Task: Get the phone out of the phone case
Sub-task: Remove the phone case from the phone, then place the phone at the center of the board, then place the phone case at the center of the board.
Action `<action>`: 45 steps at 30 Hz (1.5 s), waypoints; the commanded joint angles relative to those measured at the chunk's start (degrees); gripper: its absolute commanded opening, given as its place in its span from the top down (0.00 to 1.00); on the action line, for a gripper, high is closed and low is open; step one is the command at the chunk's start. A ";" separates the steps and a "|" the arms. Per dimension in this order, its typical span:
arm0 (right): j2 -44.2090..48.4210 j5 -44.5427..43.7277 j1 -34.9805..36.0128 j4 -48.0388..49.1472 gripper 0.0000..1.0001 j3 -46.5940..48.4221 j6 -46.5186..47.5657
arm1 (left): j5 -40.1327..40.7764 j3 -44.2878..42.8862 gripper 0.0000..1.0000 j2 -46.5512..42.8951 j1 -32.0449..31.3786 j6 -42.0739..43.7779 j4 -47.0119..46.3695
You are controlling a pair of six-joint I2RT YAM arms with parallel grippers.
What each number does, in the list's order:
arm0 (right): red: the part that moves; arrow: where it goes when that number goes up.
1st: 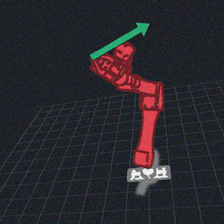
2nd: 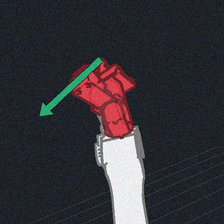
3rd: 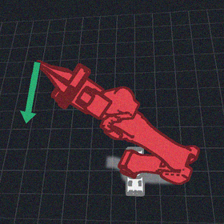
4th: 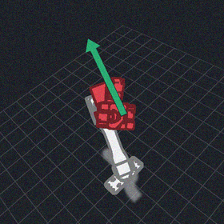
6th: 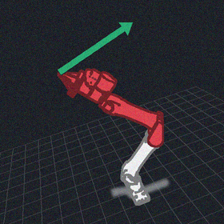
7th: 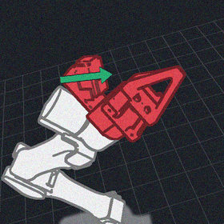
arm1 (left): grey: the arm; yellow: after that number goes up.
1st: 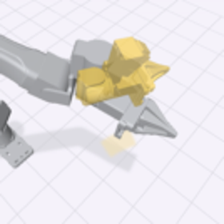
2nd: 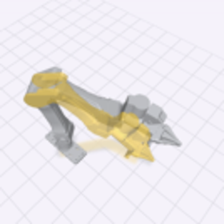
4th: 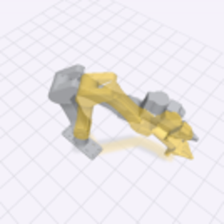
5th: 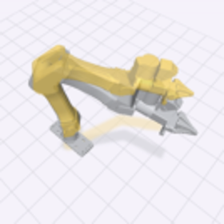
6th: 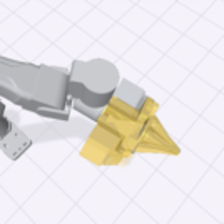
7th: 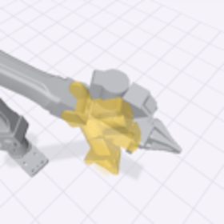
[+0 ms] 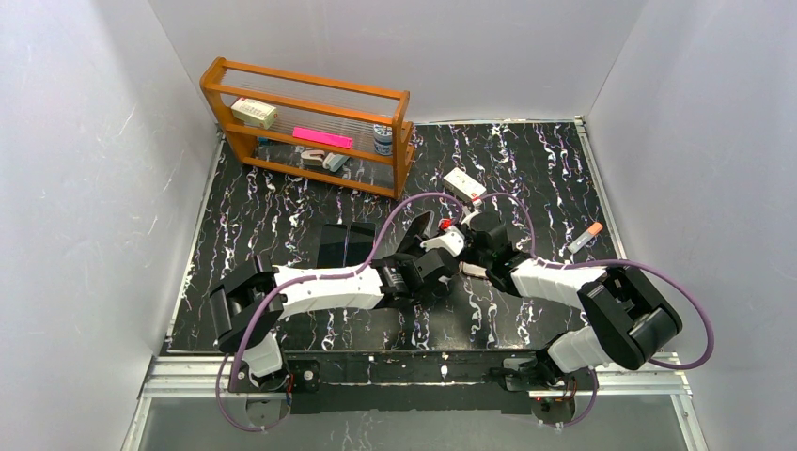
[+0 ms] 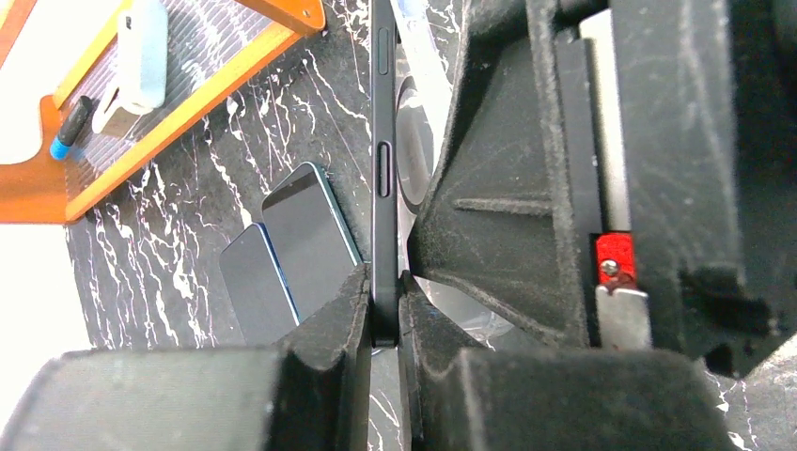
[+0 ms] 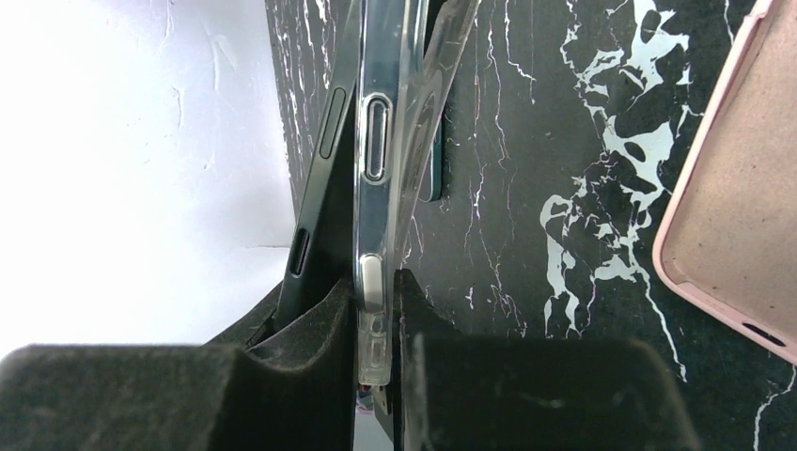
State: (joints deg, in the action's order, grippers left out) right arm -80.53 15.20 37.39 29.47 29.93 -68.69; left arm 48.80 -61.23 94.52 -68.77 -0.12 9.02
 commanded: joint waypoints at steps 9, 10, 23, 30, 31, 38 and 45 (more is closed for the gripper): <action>1.05 -6.10 0.91 0.43 0.99 6.66 -2.56 | 2.09 2.29 1.00 -8.14 -5.16 -4.88 1.23; 0.93 -7.01 0.73 -0.46 0.99 7.25 -1.89 | 2.02 2.17 1.00 -8.90 -5.36 -5.54 2.06; 1.16 -10.94 -8.04 -12.06 0.99 10.51 11.02 | 7.77 -2.04 1.00 -12.74 -5.21 -12.47 15.14; 12.33 -14.11 -17.71 -22.15 0.99 7.44 20.60 | 8.58 -4.84 1.00 -5.18 -2.88 -15.26 16.54; 13.87 -14.36 -18.88 -23.11 0.99 6.93 21.59 | 9.38 -5.36 1.00 -3.67 -2.52 -15.85 16.71; 21.14 -11.54 -24.06 -27.18 0.99 4.82 25.26 | 13.90 -10.18 1.00 7.73 0.26 -17.76 18.28; 21.95 -5.12 -26.91 -26.67 0.99 3.16 25.51 | 16.95 -11.95 1.00 15.37 1.25 -18.12 20.31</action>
State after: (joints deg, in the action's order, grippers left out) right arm -59.55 5.96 11.88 2.59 33.71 -44.73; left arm 57.91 -70.61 108.71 -67.85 -15.75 27.14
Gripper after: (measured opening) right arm 0.196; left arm 0.086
